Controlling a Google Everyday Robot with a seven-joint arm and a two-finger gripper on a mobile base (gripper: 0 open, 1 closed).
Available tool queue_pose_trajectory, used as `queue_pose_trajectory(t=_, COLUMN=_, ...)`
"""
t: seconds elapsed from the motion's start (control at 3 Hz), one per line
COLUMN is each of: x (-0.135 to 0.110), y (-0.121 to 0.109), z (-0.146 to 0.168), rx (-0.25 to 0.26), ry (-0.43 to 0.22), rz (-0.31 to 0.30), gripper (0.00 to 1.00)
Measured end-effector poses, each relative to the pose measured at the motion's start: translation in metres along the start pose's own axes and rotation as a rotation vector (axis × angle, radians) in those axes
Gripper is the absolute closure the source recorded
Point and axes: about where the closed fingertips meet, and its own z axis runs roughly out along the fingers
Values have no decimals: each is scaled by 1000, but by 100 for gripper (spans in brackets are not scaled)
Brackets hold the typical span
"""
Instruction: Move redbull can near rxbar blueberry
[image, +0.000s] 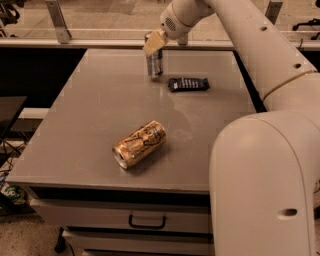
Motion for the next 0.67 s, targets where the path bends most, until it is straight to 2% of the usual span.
queue_pose_trajectory(t=0.67, x=19, y=-9, z=-5, rx=33, ry=4, rz=35, gripper=50)
